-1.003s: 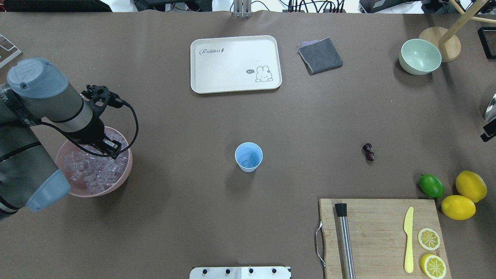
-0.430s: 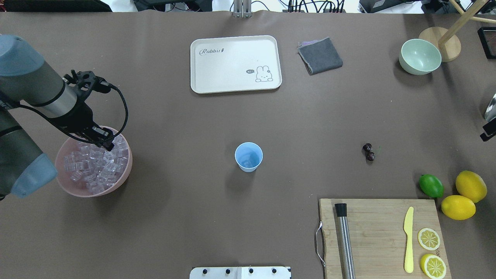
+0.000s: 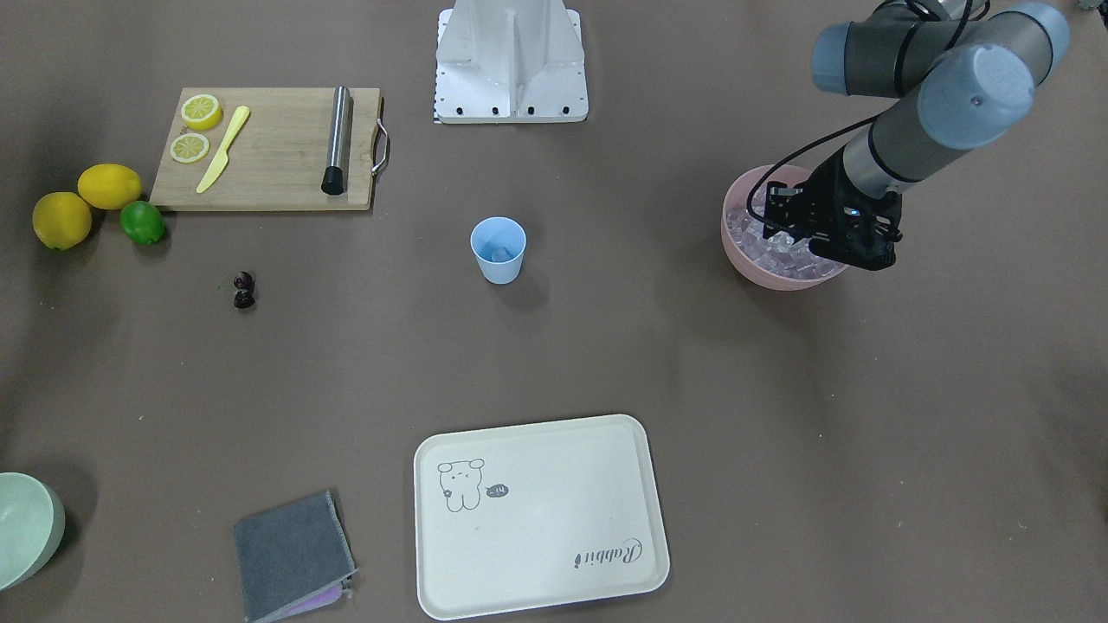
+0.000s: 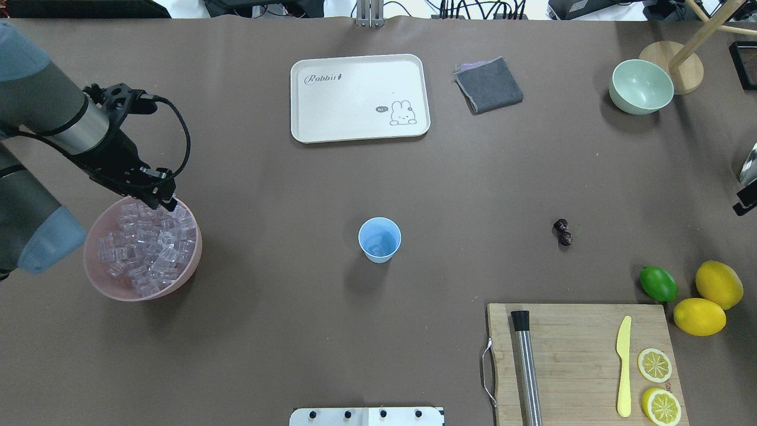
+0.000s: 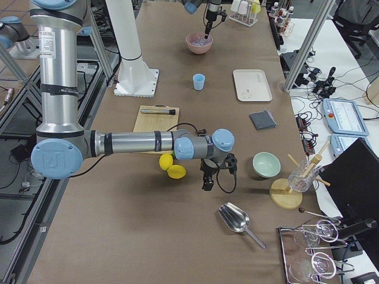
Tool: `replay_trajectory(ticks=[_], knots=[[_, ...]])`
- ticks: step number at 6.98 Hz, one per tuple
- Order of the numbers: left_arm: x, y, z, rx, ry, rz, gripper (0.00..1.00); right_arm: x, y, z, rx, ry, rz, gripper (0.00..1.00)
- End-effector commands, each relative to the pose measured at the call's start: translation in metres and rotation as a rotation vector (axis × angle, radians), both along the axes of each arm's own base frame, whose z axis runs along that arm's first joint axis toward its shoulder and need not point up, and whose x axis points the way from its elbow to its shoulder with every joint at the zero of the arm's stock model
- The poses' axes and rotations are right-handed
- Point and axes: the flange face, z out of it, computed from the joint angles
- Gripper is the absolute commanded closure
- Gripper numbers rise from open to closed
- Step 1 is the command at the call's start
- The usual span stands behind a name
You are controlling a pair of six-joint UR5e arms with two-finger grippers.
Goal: Put ice and cherries in cup
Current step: 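Carry the ice cube over the light-blue cup with the left gripper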
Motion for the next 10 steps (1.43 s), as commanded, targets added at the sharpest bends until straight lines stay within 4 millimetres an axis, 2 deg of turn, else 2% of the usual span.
replay_trajectory(ticks=[1, 2, 3, 4, 5, 7, 8, 10], knots=[[0.033, -0.034, -0.055, -0.193, 0.03, -0.17, 1.0, 0.0, 0.0, -0.001, -0.002, -0.007, 0.0, 0.0], [0.066, -0.022, -0.082, -0.256, 0.076, -0.199, 1.0, -0.001, 0.0, -0.003, -0.004, -0.016, 0.003, 0.0], [0.099, 0.002, -0.109, -0.316, 0.118, -0.204, 1.0, -0.001, 0.0, -0.005, -0.01, -0.015, 0.012, 0.0], [0.142, 0.03, -0.146, -0.309, 0.128, -0.213, 1.0, -0.001, -0.001, -0.006, -0.008, -0.016, 0.013, 0.0], [0.18, 0.057, -0.163, -0.318, 0.123, -0.23, 1.0, -0.001, -0.001, -0.007, -0.006, -0.016, 0.013, 0.0], [0.22, 0.058, -0.19, -0.343, 0.116, -0.225, 1.0, -0.001, -0.001, -0.008, -0.003, -0.017, 0.013, 0.0], [0.243, 0.062, -0.189, -0.341, 0.12, -0.203, 1.0, -0.001, -0.002, -0.009, -0.002, -0.018, 0.013, 0.0], [0.253, 0.072, -0.198, -0.364, 0.13, -0.197, 1.0, -0.002, -0.002, -0.011, 0.002, -0.019, 0.013, 0.0]])
